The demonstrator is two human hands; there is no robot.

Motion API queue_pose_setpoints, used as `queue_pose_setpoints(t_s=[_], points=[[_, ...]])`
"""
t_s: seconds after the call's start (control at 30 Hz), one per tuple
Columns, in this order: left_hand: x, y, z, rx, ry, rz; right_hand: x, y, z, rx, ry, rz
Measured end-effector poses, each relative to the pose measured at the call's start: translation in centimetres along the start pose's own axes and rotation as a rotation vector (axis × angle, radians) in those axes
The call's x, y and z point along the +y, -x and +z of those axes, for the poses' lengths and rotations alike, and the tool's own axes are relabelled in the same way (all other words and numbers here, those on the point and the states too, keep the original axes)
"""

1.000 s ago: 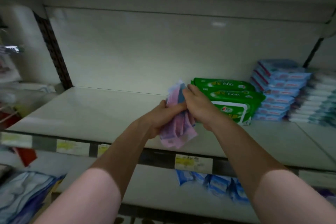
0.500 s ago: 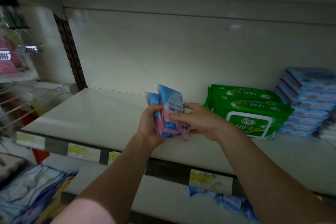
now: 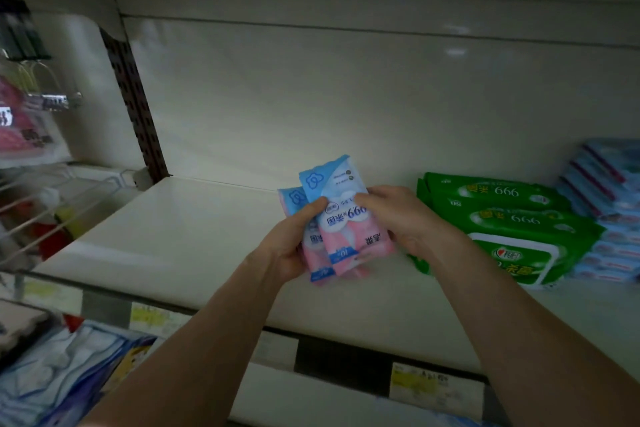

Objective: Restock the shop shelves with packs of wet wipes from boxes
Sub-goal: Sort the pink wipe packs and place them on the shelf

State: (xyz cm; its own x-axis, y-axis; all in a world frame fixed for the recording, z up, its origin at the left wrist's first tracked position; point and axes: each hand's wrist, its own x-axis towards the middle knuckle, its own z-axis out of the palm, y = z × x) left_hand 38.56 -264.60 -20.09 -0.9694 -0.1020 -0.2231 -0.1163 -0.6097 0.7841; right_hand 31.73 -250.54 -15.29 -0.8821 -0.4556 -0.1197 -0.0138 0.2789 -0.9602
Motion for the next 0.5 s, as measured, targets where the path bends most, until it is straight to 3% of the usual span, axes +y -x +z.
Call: queue_pose_setpoints(t_s=[0.17, 0.33, 0.5], points=[[-0.1, -0.9, -0.7, -0.004, -0.006, -0.047, -0.2, -1.7, -0.1, 0.051, 0.078, 0.042], [0.5, -1.4, -1.7, -0.016, 0.102, -0.019, 1.2, -2.7, 1.5, 0.131, -0.462, 0.142], [1.6, -2.2, -2.1, 0.183, -0.037, -0.024, 3.4, -2.6, 2.4, 0.099, -0.584, 0.271]])
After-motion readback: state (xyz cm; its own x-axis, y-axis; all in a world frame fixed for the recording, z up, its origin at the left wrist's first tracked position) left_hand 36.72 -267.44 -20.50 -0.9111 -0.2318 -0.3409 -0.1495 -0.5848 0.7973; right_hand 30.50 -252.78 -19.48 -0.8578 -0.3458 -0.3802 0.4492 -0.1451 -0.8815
